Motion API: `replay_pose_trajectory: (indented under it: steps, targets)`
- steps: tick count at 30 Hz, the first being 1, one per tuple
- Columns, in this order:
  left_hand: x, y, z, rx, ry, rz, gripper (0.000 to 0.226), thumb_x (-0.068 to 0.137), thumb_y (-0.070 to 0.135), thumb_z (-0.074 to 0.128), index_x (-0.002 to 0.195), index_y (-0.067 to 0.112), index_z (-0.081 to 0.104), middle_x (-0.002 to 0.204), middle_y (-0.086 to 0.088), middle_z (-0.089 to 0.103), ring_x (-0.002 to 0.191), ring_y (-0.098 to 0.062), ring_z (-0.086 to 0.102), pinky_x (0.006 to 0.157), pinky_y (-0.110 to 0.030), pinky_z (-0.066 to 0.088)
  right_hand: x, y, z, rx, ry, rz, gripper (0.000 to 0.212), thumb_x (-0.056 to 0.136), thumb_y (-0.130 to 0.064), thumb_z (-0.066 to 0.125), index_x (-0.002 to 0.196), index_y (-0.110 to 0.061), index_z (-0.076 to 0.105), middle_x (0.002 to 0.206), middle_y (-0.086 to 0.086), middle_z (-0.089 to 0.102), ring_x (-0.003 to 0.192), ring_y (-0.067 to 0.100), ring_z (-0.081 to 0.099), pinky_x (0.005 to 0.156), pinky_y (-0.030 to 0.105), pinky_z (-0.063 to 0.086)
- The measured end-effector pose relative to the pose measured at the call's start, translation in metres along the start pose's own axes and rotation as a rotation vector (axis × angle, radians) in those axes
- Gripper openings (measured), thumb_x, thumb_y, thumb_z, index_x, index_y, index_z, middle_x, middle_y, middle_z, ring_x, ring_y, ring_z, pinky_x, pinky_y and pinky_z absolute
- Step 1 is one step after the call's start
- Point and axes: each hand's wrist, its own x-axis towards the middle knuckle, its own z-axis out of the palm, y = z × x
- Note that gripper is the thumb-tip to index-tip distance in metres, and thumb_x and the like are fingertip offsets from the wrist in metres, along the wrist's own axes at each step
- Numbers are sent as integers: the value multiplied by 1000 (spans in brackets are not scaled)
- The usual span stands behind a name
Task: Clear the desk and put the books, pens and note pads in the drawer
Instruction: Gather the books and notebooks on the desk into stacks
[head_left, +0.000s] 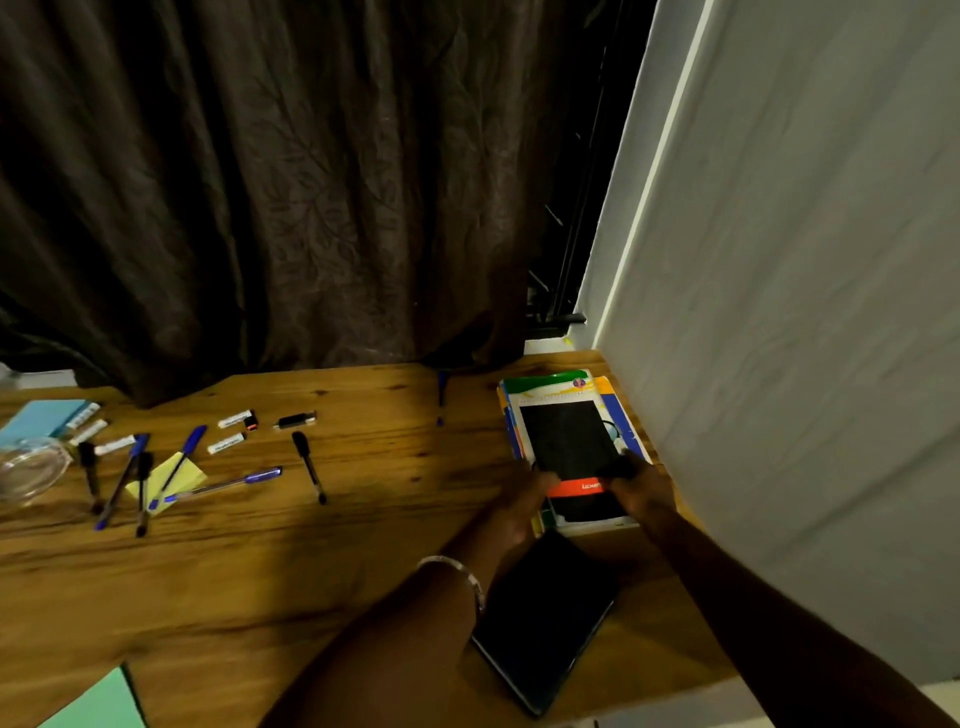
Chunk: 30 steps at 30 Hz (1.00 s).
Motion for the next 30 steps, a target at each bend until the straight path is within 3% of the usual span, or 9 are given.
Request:
replay_pose_trajectory:
  steps: [4,6,8,9,13,17,22,27,30]
  targets:
    - [0,4,2,23,-16,4,17,89,8,53,105,16,55,107,-7,57,88,-15,53,67,-25,44,6,3,-3,-42,3,-7,34,91,-29,60,122,-15,61,118,12,65,112,30,59,100,41,46]
    - [-3,4,-5,72,-23,13,23,89,11,55,112,11,55,117,-14,57,96,-19,56,79,-31,50,7,-1,-1,-92,26,-9,33,89,-28,61,120,-16,61,116,12,65,110,30,59,99,43,47]
    - [-10,5,-16,112,-16,17,44,86,18,59,128,7,50,133,-19,51,114,-29,53,102,-44,44,7,-8,8,-199,78,-31,38,84,-30,64,119,-16,61,116,12,64,111,31,58,98,46,48]
    - [-14,7,-22,146,3,46,49,87,19,59,132,7,48,136,-18,50,120,-30,51,106,-42,40,6,-14,14,-237,115,-49,41,81,-32,66,119,-16,60,117,12,63,113,32,57,98,47,48]
    - [-24,4,-63,495,188,213,53,100,21,44,149,9,26,150,-10,33,138,-27,34,107,-27,31,-7,-54,44,-220,158,-148,45,80,-34,66,122,-17,61,119,15,62,114,36,56,97,48,48]
    - [-37,5,-120,870,408,313,57,94,34,52,145,17,36,152,-10,33,138,-27,35,113,-35,32,-32,-106,74,-268,20,-290,48,81,-26,64,129,-20,56,126,12,57,119,35,52,98,45,47]
    - [-73,12,-205,1012,575,212,66,89,42,55,145,15,32,148,-11,35,133,-31,40,104,-41,41,-61,-154,133,-362,-183,-443,58,85,-35,61,140,-22,47,142,12,49,130,34,46,107,46,37]
    - [-125,5,-287,1013,682,210,71,84,49,56,142,19,31,142,-11,41,130,-32,41,102,-46,42,-109,-208,191,-548,-214,-520,65,86,-41,62,145,-26,39,144,10,45,132,33,43,108,43,36]
    - [-157,-1,-339,1002,752,192,70,83,52,54,140,18,35,141,-11,42,129,-32,41,103,-45,40,-141,-241,231,-526,-227,-551,63,85,-48,60,142,-31,40,140,9,48,127,34,46,105,45,39]
